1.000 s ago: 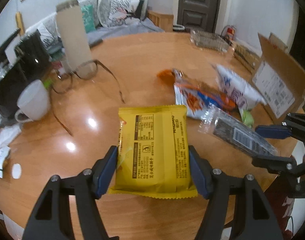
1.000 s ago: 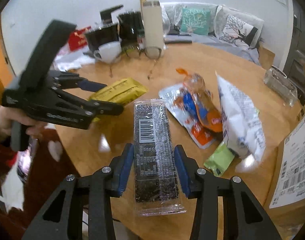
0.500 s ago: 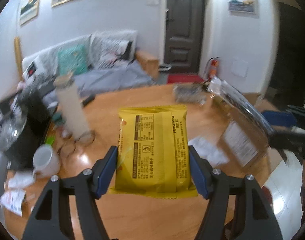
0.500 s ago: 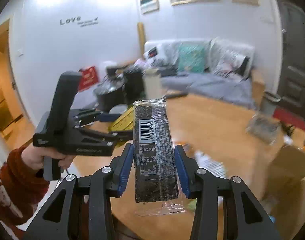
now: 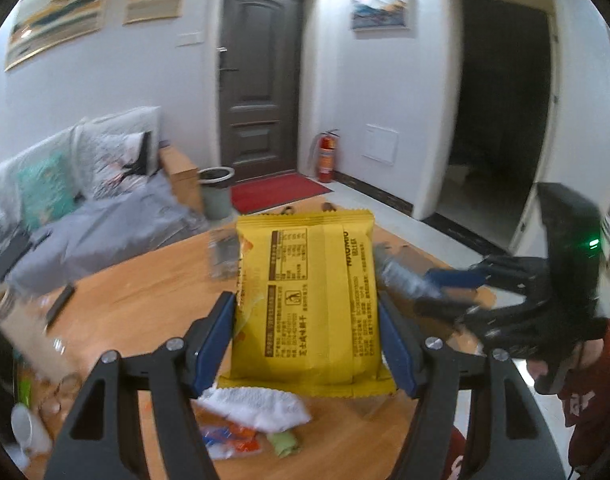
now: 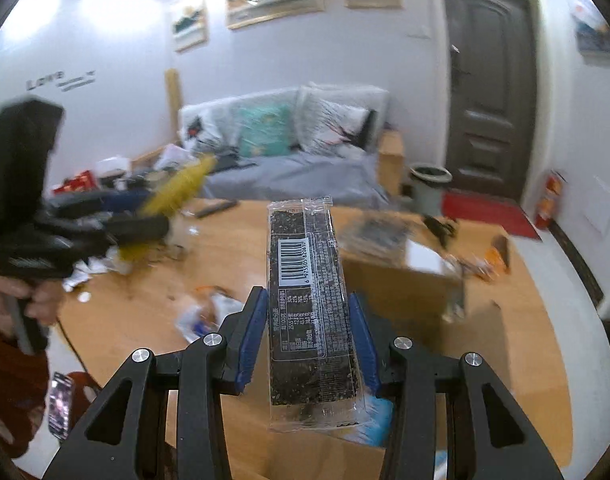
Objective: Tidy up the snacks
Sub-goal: 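Drop the yellow pack and seaweed bar into the box, opening both tools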
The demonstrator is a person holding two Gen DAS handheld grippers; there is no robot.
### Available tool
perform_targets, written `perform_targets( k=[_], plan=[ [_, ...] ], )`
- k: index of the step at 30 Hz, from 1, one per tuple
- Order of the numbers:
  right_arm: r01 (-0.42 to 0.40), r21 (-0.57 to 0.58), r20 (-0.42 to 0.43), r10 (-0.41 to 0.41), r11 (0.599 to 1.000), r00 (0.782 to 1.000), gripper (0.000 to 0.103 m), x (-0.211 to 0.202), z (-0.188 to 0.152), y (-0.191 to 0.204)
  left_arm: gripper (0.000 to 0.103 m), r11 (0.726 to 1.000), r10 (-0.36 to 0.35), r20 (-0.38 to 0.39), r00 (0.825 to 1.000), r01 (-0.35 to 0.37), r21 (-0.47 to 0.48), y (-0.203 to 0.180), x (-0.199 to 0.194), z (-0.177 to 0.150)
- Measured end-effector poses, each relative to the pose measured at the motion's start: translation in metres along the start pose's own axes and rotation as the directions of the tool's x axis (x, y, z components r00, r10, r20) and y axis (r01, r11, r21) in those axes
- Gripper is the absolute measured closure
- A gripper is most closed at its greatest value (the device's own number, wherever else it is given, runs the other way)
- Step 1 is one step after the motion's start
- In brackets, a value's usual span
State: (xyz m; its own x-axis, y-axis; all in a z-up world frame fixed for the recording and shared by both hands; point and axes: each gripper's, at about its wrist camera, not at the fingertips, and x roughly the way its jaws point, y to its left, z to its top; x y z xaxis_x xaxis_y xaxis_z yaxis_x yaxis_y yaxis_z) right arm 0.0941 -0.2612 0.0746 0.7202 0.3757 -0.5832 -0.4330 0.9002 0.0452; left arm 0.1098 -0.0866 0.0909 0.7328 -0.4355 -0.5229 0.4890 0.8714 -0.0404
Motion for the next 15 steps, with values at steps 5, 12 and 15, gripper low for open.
perform_targets(
  k=[5,12,15],
  plan=[
    [0.017,0.053,-0.099,-0.012,0.998,0.995,0.065,0.025,-0.025,-0.047,0.037,0.993,-0.104,-0.092,0.99,0.108,0.038,-0.04,0.052,0.023],
    [0.002,0.072,-0.205,0.013,0.997,0.979,0.07,0.06,-0.058,-0.073,0.037,0.987,-0.097,-0.288,0.953,0.129,0.095,-0.081,0.121,0.02],
    [0.007,0.065,-0.221,0.008,0.998,0.975,0.07,0.067,-0.062,-0.079,0.037,0.985,-0.106,-0.341,0.934,0.146,0.095,-0.091,0.14,0.011]
  ],
)
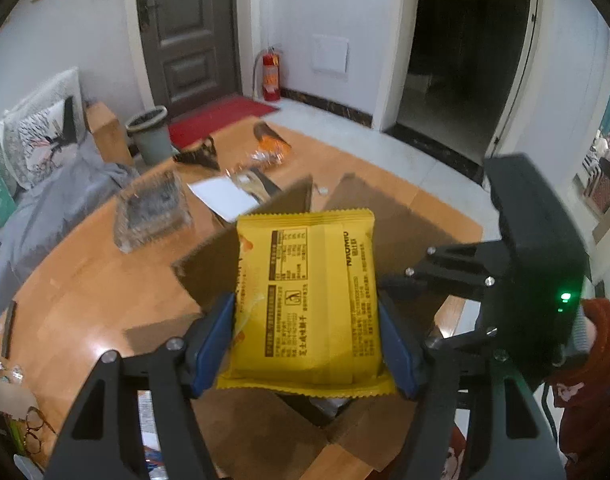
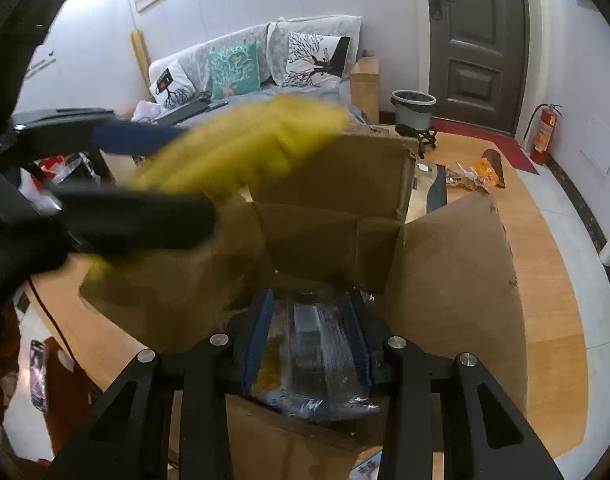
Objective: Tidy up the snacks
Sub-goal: 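Drop the yellow pack and seaweed bar into the box, opening both tools, then grasp the white chip bag with the right tool and lift it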
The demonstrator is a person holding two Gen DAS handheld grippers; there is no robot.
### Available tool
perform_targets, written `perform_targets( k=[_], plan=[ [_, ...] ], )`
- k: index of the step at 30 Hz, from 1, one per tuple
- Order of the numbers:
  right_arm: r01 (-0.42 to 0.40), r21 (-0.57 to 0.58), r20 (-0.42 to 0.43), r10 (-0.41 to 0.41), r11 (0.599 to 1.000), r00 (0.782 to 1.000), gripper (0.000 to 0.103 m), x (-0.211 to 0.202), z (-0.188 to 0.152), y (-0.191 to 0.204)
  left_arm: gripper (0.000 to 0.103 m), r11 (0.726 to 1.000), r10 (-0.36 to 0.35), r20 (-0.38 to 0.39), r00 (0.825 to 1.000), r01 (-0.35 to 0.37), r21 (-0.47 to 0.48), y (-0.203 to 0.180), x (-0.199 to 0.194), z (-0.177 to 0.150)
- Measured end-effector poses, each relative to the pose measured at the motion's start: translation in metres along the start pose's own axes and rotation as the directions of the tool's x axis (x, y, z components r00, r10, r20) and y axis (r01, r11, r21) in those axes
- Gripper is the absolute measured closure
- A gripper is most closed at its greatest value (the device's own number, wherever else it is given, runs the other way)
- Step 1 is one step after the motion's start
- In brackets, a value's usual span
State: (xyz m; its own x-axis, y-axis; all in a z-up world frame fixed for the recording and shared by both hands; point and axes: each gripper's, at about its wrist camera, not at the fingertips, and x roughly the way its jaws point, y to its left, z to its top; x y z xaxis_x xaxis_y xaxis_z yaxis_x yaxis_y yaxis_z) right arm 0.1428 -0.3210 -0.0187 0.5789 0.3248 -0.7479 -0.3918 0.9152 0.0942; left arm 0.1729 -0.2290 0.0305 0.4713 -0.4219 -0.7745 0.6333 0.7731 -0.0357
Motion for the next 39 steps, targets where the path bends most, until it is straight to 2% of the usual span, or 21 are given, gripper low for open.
perform_targets(
  k=[5,6,7,8,10,18,21,24,28,30,36,39],
  plan=[
    [0.015,-0.009,-0.036,-0.016,1.0,0.999,0.069,0.004,-0.001,-0.001,0.034,0.999,0.036,-0.062,0.997,-0.035,0.02,-0.001,0.018,-0.007],
    [0.013,-0.006,-0.039,-0.013,1.0,0.999,0.068,0.003,-0.002,-0.001,0.028,0.999,0.038,-0.058,0.998,-0.037,0.024,0.001,0.016,-0.01],
    [0.01,-0.003,-0.041,-0.01,1.0,0.999,0.065,0.001,-0.003,-0.002,0.021,0.999,0.043,-0.051,0.998,-0.041,0.027,0.0,0.014,-0.009],
    [0.014,-0.004,-0.047,-0.014,1.0,0.999,0.062,0.0,-0.004,-0.001,0.019,0.999,0.046,-0.045,0.998,-0.045,0.029,0.003,0.012,-0.011],
    [0.023,-0.003,-0.039,-0.023,1.0,0.999,0.049,-0.005,-0.005,0.0,0.018,0.998,0.054,-0.026,0.998,-0.054,0.03,0.005,0.004,-0.01],
    [-0.007,0.024,0.004,0.007,1.0,1.0,0.046,-0.034,-0.003,0.016,0.017,0.994,0.107,0.063,0.992,-0.107,-0.01,0.028,-0.04,-0.018],
    [-0.035,0.0,0.043,0.035,0.999,0.998,0.045,-0.044,0.002,0.033,0.013,0.989,0.142,0.104,0.984,-0.137,-0.049,0.046,-0.066,-0.029],
    [-0.084,-0.033,0.097,0.087,0.996,0.991,0.036,-0.054,0.007,0.057,0.011,0.977,0.203,0.124,0.971,-0.193,-0.087,0.066,-0.092,-0.048],
    [-0.153,-0.096,0.159,0.166,0.984,0.973,0.036,-0.068,0.016,0.104,0.011,0.937,0.334,0.133,0.933,-0.315,-0.149,0.097,-0.125,-0.083],
    [-0.192,-0.146,0.168,0.216,0.97,0.962,0.036,-0.07,0.017,0.127,0.011,0.92,0.373,0.136,0.918,-0.348,-0.179,0.109,-0.14,-0.103],
    [-0.259,-0.284,0.114,0.301,0.923,0.947,0.036,-0.052,0.016,0.205,0.011,0.865,0.458,0.102,0.883,-0.417,-0.279,0.147,-0.161,-0.169],
    [-0.323,-0.299,0.029,0.347,0.898,0.937,0.036,-0.027,0.009,0.235,0.011,0.85,0.461,0.066,0.885,-0.419,-0.32,0.163,-0.157,-0.2]
  ],
)
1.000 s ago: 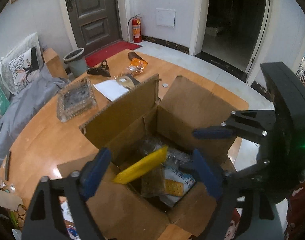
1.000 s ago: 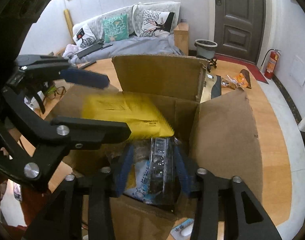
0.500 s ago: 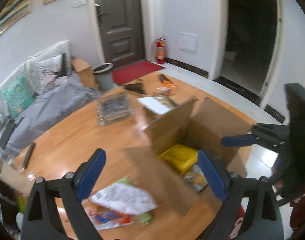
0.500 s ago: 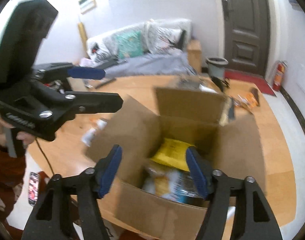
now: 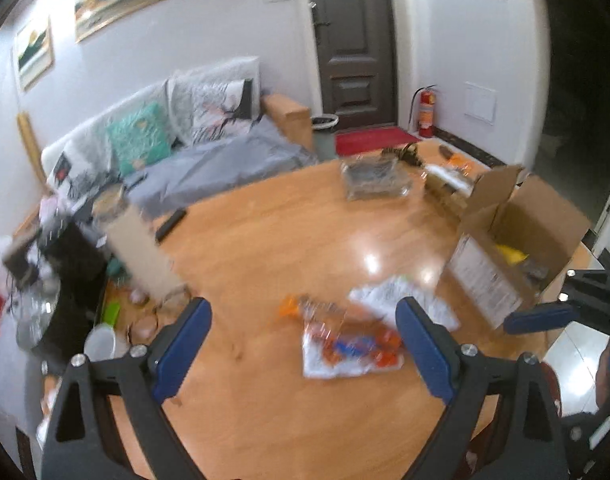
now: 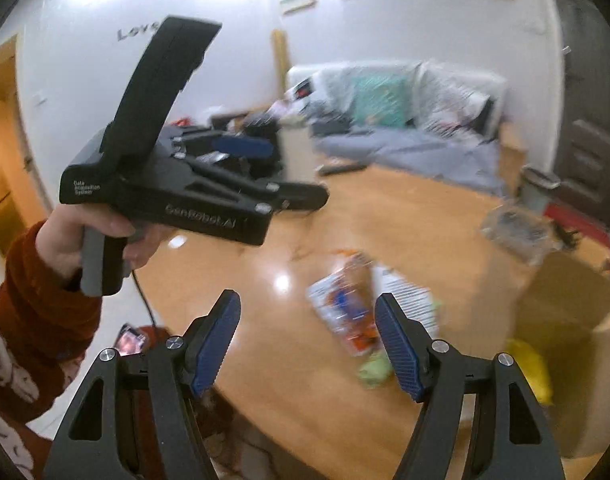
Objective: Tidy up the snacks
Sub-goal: 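Grasp the white chip bag with the right tool and lift it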
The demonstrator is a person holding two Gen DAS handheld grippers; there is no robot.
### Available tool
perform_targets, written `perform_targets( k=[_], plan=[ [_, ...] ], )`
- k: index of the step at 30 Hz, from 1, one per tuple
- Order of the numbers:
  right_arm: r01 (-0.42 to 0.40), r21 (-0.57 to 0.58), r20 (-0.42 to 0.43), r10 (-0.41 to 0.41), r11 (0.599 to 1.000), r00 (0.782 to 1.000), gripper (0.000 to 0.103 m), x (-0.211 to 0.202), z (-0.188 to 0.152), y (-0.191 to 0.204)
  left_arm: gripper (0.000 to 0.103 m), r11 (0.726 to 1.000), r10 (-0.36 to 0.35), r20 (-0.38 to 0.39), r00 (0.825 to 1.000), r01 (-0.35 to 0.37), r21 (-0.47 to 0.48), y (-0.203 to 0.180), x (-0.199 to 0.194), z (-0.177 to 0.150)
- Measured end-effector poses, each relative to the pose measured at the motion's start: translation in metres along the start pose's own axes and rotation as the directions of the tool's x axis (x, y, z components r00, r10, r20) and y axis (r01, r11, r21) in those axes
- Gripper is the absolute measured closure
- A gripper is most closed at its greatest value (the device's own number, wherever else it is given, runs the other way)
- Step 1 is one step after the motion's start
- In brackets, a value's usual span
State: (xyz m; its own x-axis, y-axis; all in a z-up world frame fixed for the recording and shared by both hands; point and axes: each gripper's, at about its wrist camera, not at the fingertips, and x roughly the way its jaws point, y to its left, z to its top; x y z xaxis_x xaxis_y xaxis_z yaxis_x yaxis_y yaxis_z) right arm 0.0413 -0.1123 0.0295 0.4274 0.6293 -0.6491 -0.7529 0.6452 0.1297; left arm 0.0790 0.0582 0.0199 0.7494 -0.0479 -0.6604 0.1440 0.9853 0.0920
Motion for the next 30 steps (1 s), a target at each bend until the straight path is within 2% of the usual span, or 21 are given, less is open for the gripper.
perform_targets(
  k=[3,5,7,8,9,10,15,18,20,25,28,30],
  plan=[
    [0.028,0.034,-0.055,-0.027,0.999,0.998,0.035,0.033,-0.006,0.007,0.011,0.999,0.006,-0.041,0.999,-0.007,-0.033,0.014,0.014,-0.027],
    [0.143,0.032,-0.08,-0.14,0.989,0.987,0.023,0.057,-0.011,0.006,0.011,0.999,0.0,-0.064,0.998,-0.003,-0.054,0.022,0.022,-0.043],
    [0.241,0.003,-0.07,-0.24,0.971,0.968,0.013,0.075,-0.018,0.006,0.011,0.997,-0.021,-0.083,0.996,0.015,-0.074,0.025,0.031,-0.055],
    [0.302,-0.033,-0.051,-0.303,0.953,0.952,0.008,0.085,-0.023,0.008,0.011,0.997,-0.028,-0.09,0.996,0.021,-0.08,0.025,0.035,-0.058],
    [0.345,-0.051,-0.043,-0.347,0.937,0.937,0.0,0.092,-0.026,0.007,0.011,0.996,-0.034,-0.096,0.995,0.026,-0.084,0.023,0.039,-0.061],
    [0.376,-0.057,-0.035,-0.378,0.925,0.925,0.0,0.098,-0.03,0.006,0.011,0.996,-0.04,-0.099,0.994,0.031,-0.087,0.023,0.042,-0.063],
    [0.389,-0.013,-0.027,-0.39,0.921,0.921,0.0,0.118,-0.041,-0.013,0.011,0.995,-0.051,-0.118,0.992,0.04,-0.091,0.02,0.061,-0.069],
    [0.327,-0.007,-0.041,-0.327,0.945,0.944,0.0,0.127,-0.046,-0.017,0.011,0.993,-0.062,-0.125,0.99,0.049,-0.106,0.021,0.071,-0.071],
    [0.305,0.009,-0.05,-0.304,0.952,0.951,0.0,0.133,-0.047,-0.017,0.011,0.992,-0.067,-0.127,0.99,0.053,-0.112,0.022,0.076,-0.072],
    [0.412,0.07,0.007,-0.414,0.908,0.91,0.0,0.142,-0.053,-0.032,0.011,0.992,-0.07,-0.138,0.988,0.055,-0.11,0.026,0.086,-0.07],
    [0.461,0.109,0.006,-0.465,0.881,0.886,0.001,0.151,-0.054,-0.049,0.011,0.993,-0.067,-0.143,0.987,0.052,-0.104,0.027,0.091,-0.068],
    [0.438,0.181,-0.06,-0.434,0.881,0.899,0.003,0.161,-0.05,-0.069,0.011,0.993,-0.067,-0.146,0.987,0.052,-0.105,0.028,0.095,-0.067]
  ],
)
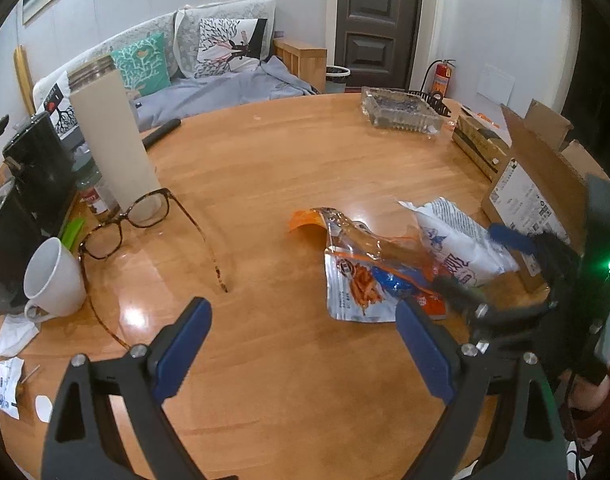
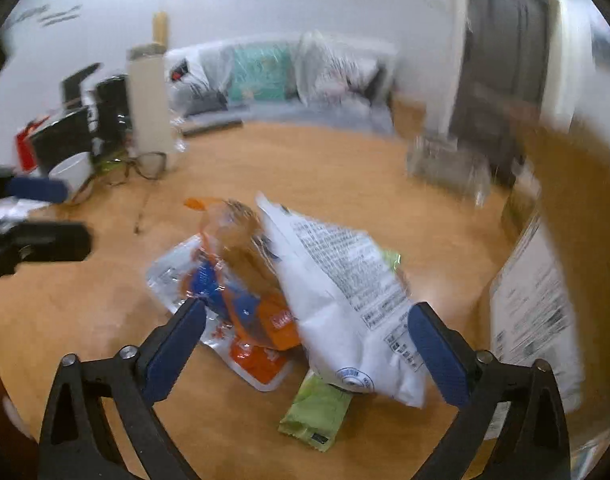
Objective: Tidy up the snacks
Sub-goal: 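Grasp the white chip bag with the right tool and lift it, then grasp the orange-and-white spicy strip pack with the left tool while the right holds the chip bag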
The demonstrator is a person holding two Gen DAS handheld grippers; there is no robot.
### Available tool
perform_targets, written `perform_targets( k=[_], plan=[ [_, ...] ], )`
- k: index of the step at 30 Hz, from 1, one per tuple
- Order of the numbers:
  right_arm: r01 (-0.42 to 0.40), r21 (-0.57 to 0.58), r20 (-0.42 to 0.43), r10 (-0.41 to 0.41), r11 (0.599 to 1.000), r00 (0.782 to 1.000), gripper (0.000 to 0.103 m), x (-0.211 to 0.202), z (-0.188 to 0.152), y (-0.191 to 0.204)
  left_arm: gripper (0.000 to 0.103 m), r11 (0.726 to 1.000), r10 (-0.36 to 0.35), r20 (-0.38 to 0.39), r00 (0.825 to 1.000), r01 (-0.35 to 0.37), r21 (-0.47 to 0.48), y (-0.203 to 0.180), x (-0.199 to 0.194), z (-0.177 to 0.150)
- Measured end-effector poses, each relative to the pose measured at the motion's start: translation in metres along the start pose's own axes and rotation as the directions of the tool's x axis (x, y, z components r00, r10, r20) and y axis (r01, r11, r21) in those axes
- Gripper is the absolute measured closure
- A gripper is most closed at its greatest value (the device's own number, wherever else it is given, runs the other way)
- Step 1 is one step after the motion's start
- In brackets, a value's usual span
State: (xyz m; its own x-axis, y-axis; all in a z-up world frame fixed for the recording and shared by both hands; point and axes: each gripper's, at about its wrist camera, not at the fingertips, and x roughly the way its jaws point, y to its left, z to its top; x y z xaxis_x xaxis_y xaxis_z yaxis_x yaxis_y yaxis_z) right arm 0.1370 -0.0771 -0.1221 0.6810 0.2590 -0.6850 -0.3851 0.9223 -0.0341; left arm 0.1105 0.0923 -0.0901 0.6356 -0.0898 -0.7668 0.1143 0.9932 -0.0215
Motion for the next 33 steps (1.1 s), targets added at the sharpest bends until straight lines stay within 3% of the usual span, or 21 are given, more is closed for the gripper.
perform_targets(
  k=[3,5,7,12,17,22,26,29,31,33],
  plan=[
    [0.07,-0.011,0.045,-0.069,0.997,0.997,0.007,0.0,0.006,-0.005,0.011,1.0,-0.005,-0.006,1.0,0.005,-0.002,0.001,0.004,0.002],
    [0.112,-0.03,0.015,-0.112,0.993,0.994,0.015,0.005,0.007,-0.007,0.011,1.0,-0.005,-0.012,1.0,0.005,0.003,0.001,0.008,0.003],
    [0.071,-0.005,-0.057,-0.071,0.997,0.996,0.028,0.018,0.004,-0.014,0.011,1.0,-0.002,-0.019,1.0,0.002,0.006,0.0,0.013,0.004],
    [0.026,0.038,-0.09,-0.023,0.999,0.996,0.046,0.023,-0.003,-0.035,0.011,1.0,-0.025,-0.045,0.999,0.026,0.017,-0.005,0.024,0.004],
    [-0.038,0.058,-0.112,0.045,0.998,0.993,0.057,0.011,-0.013,-0.041,0.012,0.997,-0.071,-0.081,0.994,0.074,0.029,-0.009,0.04,0.005],
    [-0.066,0.064,-0.117,0.074,0.996,0.99,0.058,0.001,-0.019,-0.047,0.044,0.995,-0.097,-0.125,0.987,0.1,0.021,-0.012,0.066,0.01],
    [-0.072,0.062,-0.122,0.079,0.995,0.989,0.058,0.0,-0.019,-0.046,0.059,0.992,-0.123,-0.139,0.983,0.124,-0.004,-0.008,0.086,0.015],
    [-0.075,0.051,-0.119,0.081,0.996,0.99,0.058,-0.002,-0.021,-0.046,0.075,0.983,-0.182,-0.155,0.971,0.181,-0.016,-0.008,0.095,0.015],
    [-0.076,0.048,-0.117,0.081,0.996,0.99,0.057,-0.002,-0.022,-0.046,0.086,0.985,-0.171,-0.162,0.972,0.173,-0.005,-0.009,0.094,0.012],
    [-0.076,0.049,-0.115,0.081,0.996,0.99,0.057,-0.003,-0.022,-0.047,0.089,0.983,-0.176,-0.16,0.971,0.181,0.014,-0.009,0.085,0.006]
  ],
)
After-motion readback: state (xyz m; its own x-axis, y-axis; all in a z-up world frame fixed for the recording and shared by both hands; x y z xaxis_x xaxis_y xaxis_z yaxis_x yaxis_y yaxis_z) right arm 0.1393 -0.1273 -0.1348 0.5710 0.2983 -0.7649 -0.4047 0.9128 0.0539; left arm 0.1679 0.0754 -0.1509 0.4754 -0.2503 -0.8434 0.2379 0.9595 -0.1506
